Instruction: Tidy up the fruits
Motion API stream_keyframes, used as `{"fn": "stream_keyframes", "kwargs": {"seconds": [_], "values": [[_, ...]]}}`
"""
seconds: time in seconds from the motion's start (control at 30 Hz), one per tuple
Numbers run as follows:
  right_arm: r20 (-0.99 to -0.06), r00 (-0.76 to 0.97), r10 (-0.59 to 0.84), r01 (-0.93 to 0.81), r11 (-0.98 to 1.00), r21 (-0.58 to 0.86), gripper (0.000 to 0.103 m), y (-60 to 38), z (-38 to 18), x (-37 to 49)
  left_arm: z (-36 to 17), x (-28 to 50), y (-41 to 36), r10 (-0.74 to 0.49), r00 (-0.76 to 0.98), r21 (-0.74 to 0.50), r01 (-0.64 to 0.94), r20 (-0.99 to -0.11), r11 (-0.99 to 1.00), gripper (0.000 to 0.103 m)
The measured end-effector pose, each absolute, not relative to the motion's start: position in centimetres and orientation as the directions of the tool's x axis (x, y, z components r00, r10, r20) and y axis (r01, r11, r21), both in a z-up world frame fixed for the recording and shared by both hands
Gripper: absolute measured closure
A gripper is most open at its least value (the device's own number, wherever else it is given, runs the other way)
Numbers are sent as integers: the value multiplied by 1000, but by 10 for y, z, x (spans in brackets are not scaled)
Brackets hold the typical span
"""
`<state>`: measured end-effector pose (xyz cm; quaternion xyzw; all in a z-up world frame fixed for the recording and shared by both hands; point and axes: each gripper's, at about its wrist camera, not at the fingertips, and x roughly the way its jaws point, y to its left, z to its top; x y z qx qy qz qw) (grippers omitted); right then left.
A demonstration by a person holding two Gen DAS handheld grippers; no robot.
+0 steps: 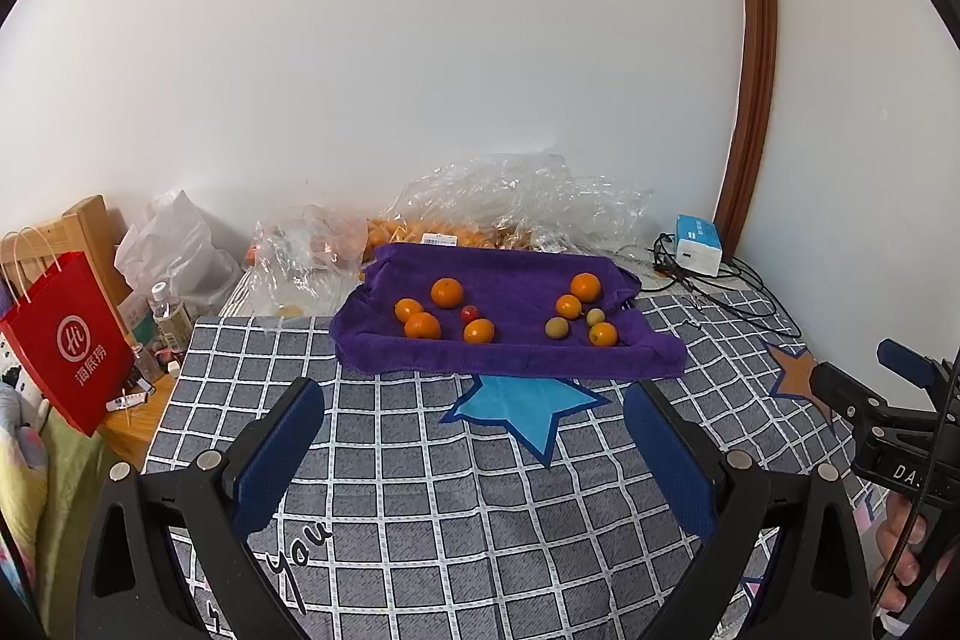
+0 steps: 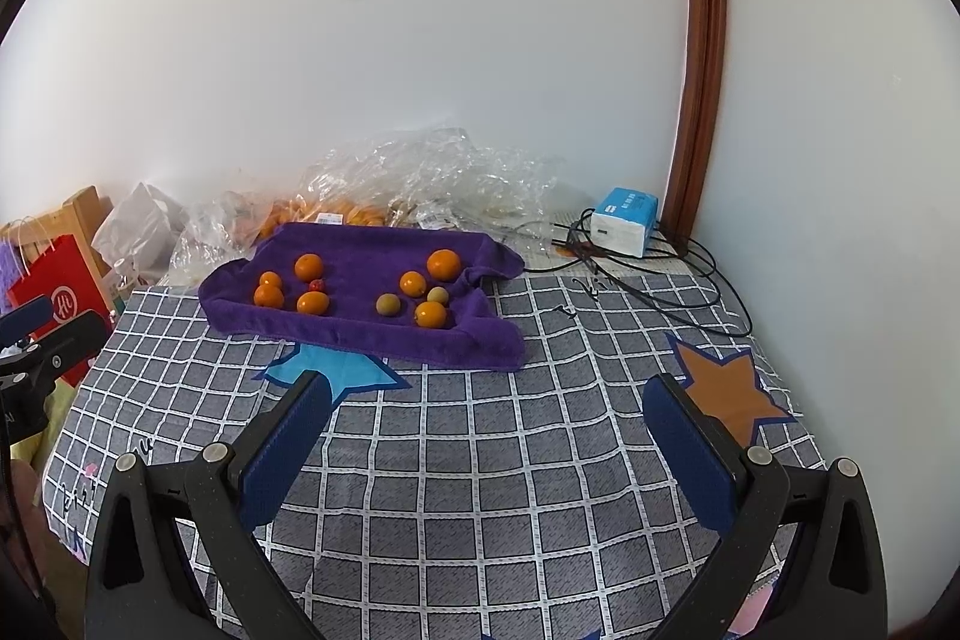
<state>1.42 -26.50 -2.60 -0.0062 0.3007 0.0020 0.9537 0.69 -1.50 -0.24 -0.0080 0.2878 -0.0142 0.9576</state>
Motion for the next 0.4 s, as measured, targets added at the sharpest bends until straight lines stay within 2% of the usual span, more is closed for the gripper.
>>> {"fn": "stream_keyframes", "kwargs": {"seconds": [0.4], "values": [[-575,818,-5,-5,1000,-15,1,-263,-27,14,-5,8,-16,-24,830,-18,17,-557,1000,2]]}}
